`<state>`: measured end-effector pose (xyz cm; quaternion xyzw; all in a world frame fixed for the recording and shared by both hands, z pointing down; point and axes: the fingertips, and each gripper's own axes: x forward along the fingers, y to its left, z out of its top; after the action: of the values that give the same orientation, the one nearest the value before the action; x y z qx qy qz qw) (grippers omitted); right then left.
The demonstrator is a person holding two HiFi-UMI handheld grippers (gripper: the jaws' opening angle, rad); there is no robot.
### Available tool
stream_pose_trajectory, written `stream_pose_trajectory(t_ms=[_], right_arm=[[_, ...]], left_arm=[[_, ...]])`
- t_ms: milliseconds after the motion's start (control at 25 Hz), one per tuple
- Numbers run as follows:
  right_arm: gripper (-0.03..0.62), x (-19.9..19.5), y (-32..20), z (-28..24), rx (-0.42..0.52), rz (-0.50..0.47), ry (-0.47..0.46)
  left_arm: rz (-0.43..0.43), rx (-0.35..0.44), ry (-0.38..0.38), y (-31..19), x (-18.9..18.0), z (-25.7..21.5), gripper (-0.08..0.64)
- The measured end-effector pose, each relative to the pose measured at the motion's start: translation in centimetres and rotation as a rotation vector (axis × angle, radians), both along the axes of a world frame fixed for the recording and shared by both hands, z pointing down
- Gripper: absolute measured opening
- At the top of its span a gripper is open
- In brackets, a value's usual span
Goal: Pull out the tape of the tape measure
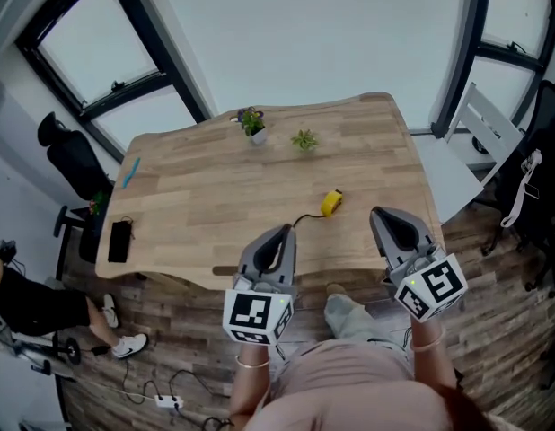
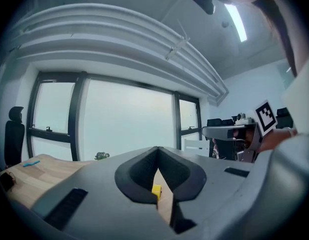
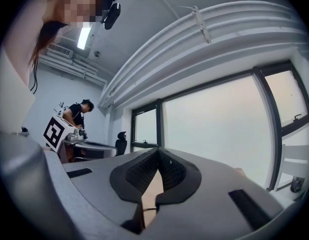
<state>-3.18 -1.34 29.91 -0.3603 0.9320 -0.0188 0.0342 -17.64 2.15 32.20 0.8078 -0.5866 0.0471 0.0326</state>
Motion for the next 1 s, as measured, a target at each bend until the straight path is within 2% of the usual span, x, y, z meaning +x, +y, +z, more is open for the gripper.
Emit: stream_pose_trajectory(t_ms=[480,800,1000], right_arm=[[-0.002,0.6,5.4,-3.3,0.051,0.009,0.001],[-0.002,1.2,8.8,-4.0,0.077,0.001,-0.019],[-0.002,1.6,9.7,-4.2,0.093,0.011,0.005]], left_arm=[[-0.041,0.064,0.011,5.2,0.6,-4.3,0.0],[-0.054,0.071,0.015,8.6,0.8,-4.6,0.0],[-0.056,0.072,0.015,10.0,1.0,-4.5,0.0]])
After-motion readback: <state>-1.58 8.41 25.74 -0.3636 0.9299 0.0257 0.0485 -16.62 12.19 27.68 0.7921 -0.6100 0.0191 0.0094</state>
